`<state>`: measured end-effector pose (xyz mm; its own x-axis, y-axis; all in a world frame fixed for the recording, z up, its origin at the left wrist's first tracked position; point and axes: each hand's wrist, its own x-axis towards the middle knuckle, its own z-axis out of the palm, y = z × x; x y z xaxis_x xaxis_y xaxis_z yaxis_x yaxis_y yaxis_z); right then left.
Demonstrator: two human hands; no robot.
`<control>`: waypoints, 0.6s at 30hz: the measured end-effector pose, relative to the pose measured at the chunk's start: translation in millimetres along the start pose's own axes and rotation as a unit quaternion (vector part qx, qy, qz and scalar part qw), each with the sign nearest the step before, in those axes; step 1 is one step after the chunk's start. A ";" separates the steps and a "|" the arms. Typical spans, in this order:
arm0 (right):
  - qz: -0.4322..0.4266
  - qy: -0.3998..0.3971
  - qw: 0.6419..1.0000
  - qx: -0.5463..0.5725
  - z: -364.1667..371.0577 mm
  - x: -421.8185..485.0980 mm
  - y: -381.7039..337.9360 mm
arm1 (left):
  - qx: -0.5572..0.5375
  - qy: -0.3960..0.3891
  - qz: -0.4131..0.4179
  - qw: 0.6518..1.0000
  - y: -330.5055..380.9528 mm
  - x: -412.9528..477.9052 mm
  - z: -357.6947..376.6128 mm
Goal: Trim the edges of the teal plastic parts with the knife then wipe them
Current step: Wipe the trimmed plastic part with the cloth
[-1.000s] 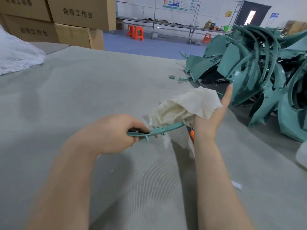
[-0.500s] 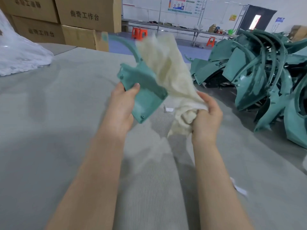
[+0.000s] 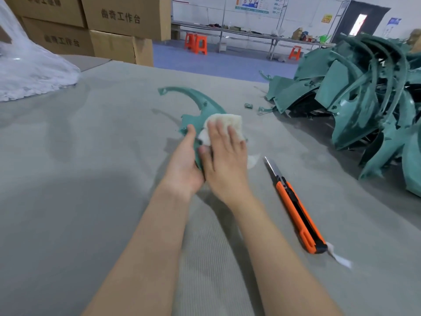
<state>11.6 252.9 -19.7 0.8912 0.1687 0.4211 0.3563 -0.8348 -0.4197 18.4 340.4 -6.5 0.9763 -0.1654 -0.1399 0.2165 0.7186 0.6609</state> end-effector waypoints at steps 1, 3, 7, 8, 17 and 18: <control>0.025 0.018 0.999 -0.019 -1.3 4.5 4.7 | 0.001 0.004 0.001 1.000 -1.2 1.8 2.4; -0.006 0.034 0.999 0.015 -0.6 -1.1 1.2 | -0.002 0.027 0.011 1.000 -0.2 4.8 1.2; -0.122 0.007 0.988 0.096 10.5 -29.5 -13.8 | -0.002 0.076 -0.007 0.997 11.6 6.2 -13.1; -0.101 0.008 0.989 0.106 7.4 -26.0 -10.4 | -0.016 0.064 0.000 0.998 11.8 5.4 -12.7; -0.078 0.067 0.990 0.094 8.2 -31.7 -17.1 | -0.059 0.013 0.083 0.995 15.0 7.8 -15.8; -0.041 0.064 0.993 0.088 3.6 -24.7 -10.8 | -0.051 0.003 0.086 0.995 13.1 7.6 -13.7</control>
<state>-13.3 259.6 -28.5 0.8186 0.1548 0.5532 0.4793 -0.7147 -0.5093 28.8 357.7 -9.0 0.9989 -0.0290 -0.0358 0.0447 0.8012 0.5967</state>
